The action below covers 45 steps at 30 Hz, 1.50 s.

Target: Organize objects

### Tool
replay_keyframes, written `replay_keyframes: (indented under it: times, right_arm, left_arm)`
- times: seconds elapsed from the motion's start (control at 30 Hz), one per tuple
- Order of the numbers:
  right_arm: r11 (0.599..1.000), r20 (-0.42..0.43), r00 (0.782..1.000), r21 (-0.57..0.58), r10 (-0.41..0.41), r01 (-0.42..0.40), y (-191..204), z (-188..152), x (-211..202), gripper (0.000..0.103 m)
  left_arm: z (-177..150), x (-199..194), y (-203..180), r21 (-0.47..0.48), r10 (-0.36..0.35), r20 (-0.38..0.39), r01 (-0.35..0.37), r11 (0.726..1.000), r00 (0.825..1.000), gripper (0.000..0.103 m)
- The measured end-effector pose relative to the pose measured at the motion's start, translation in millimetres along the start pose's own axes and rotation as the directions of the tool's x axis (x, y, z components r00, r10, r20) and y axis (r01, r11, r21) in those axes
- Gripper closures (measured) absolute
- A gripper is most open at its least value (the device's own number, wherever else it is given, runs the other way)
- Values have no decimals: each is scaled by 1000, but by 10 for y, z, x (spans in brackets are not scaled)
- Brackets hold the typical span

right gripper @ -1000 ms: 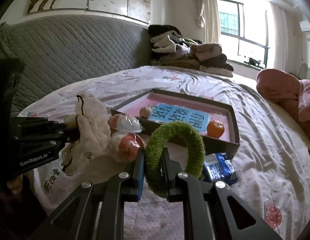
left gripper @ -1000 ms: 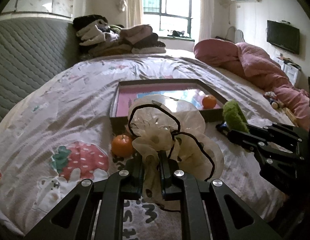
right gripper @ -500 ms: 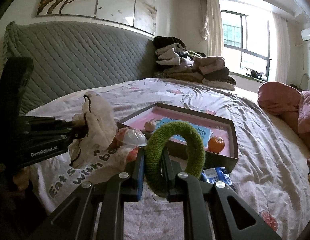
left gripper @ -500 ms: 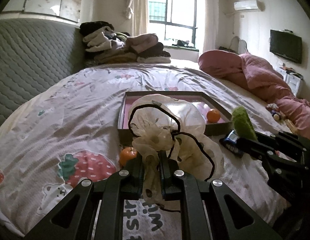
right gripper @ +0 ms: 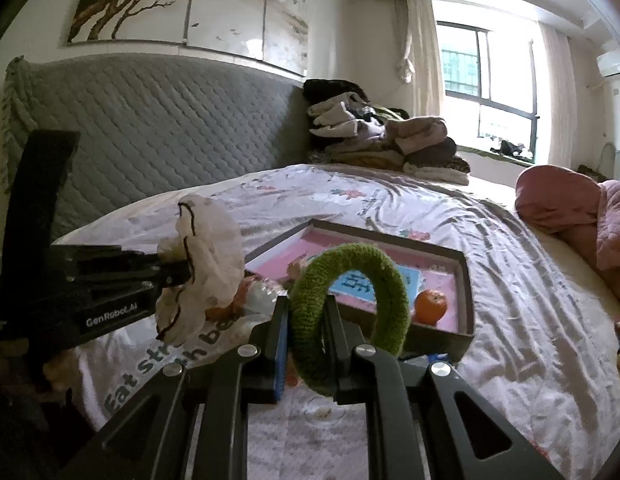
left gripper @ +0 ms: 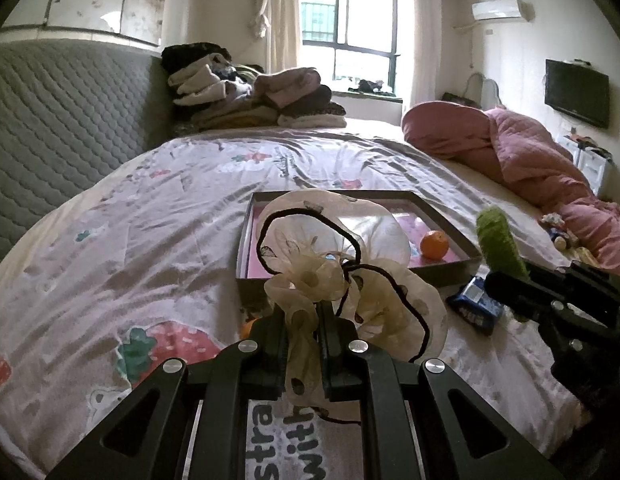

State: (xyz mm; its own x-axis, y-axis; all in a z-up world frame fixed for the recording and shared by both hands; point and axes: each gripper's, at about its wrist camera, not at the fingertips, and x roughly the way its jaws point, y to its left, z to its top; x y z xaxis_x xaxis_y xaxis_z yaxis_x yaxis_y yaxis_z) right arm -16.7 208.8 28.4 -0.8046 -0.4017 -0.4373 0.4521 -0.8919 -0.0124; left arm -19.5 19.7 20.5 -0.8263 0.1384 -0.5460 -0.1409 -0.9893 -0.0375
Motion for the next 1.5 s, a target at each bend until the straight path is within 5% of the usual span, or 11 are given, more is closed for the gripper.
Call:
replay_keyframes:
  times: [0.47,1.5]
  right_arm:
    - [999,13,999,15,-46,46,-189,232,96,87]
    - [996,13,996,-4,-93,94,-606,626,659,87]
  left_arm:
    - [367,157,-103,58,-6,35,4,998,999,91]
    - [1018,972,361,16,61,49,-62,998,997,91]
